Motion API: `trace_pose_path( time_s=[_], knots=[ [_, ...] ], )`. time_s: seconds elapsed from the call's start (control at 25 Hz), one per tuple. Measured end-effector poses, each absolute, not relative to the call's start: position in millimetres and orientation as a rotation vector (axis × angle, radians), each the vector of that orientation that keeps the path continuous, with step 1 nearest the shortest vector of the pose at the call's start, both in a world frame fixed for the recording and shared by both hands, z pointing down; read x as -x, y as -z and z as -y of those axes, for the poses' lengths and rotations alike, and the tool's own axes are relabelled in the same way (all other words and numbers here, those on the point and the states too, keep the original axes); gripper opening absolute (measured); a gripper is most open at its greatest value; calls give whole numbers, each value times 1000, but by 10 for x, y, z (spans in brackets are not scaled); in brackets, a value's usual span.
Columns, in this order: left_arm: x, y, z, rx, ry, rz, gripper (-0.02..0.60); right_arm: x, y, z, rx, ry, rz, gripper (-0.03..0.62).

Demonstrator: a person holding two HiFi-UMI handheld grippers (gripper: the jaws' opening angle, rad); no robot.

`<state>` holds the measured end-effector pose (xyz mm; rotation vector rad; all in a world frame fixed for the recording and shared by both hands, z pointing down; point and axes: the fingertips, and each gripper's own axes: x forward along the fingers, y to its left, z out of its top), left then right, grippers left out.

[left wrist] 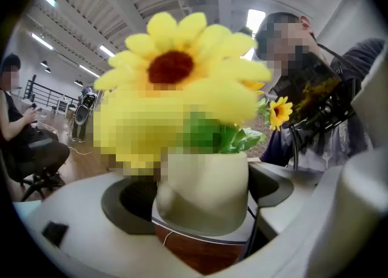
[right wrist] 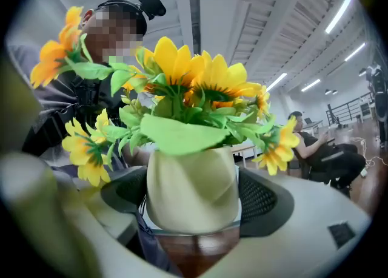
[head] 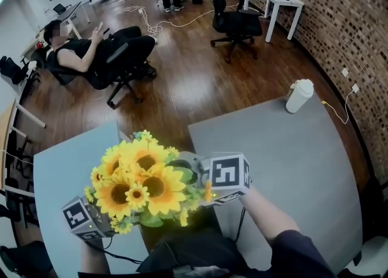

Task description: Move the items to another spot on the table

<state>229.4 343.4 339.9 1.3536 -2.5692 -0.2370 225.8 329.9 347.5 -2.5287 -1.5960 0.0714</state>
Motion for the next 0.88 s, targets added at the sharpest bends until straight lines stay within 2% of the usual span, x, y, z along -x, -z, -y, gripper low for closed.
trace_pose_path(
  time_s=[0.36, 0.88],
  knots=[
    [-1680, -3416, -4746, -1363, 343, 2652, 482, -1675, -3561, -4607, 2476, 63, 1486, 469],
    [-1650, -3470, -4697, -1281, 404, 2831, 481, -1590, -3668, -4514, 2490, 282, 1359, 471]
  ],
)
